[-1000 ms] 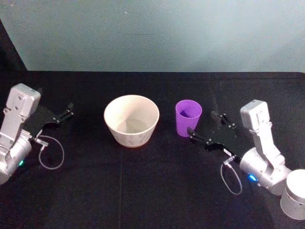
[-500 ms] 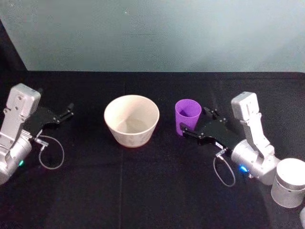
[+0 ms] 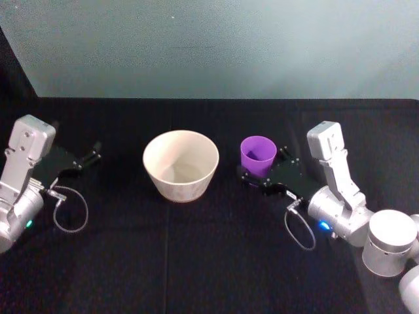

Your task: Pick up the cup and pour the mung beans from the cup into the bowl.

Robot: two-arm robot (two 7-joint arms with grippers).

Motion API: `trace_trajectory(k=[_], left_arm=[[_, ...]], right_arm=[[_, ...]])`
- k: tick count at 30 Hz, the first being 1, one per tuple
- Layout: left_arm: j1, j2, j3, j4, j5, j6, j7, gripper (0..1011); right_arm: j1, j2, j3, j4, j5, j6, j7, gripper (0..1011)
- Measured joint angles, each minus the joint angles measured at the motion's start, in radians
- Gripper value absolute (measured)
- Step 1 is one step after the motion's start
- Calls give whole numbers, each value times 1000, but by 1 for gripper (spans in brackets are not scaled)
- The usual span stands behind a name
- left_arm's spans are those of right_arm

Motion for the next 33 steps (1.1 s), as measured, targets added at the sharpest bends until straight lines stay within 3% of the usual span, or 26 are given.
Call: trace_trajectory(k=[11,21,33], left_arm=[[0,0,0,0,0,0,0,1000],[0,0,0,0,0,0,0,1000],[0,0,0,0,0,0,0,1000]], right_arm=[[6,-22,18,17,-20,-16,14,984],[-1,-38,41,29,-23,-21,34,752],[-54,-20,82,-99,-22,9,42,715]])
